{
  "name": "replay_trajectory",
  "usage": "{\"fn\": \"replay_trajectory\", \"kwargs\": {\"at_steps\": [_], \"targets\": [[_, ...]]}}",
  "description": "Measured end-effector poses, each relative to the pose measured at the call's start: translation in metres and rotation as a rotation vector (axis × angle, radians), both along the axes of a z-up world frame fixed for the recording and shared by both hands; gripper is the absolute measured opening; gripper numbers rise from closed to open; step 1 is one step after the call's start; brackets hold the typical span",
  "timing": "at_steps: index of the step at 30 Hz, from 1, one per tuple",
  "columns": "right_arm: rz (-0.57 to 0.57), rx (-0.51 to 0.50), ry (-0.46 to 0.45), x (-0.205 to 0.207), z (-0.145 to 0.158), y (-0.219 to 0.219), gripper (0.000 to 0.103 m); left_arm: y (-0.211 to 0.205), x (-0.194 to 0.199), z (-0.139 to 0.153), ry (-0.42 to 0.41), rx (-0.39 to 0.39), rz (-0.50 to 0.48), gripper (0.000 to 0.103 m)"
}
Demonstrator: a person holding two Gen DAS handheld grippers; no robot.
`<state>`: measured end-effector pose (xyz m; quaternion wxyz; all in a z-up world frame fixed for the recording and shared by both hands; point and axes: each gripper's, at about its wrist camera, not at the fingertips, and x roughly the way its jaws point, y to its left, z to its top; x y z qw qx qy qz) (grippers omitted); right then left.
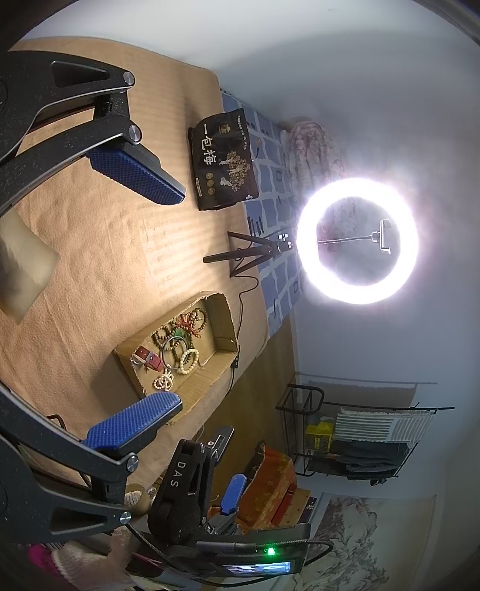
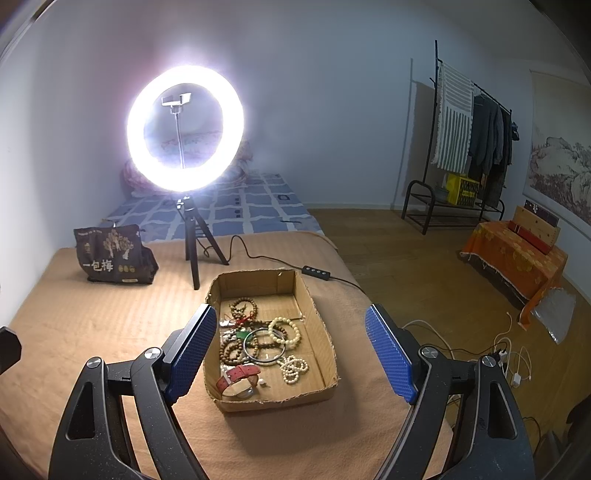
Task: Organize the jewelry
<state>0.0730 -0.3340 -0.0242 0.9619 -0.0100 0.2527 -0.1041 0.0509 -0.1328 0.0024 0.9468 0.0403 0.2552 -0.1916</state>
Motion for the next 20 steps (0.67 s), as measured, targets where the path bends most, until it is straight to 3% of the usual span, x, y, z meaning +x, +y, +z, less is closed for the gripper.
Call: {"fn": "replay_trajectory", "kwargs": {"at_steps": [20], "targets": [[0.009,-0.01,0.011,-0.002,-0.005,0.0,0.083,0.001,0.005,0.01,-0.041,0.017,-0.004,0.103]]}}
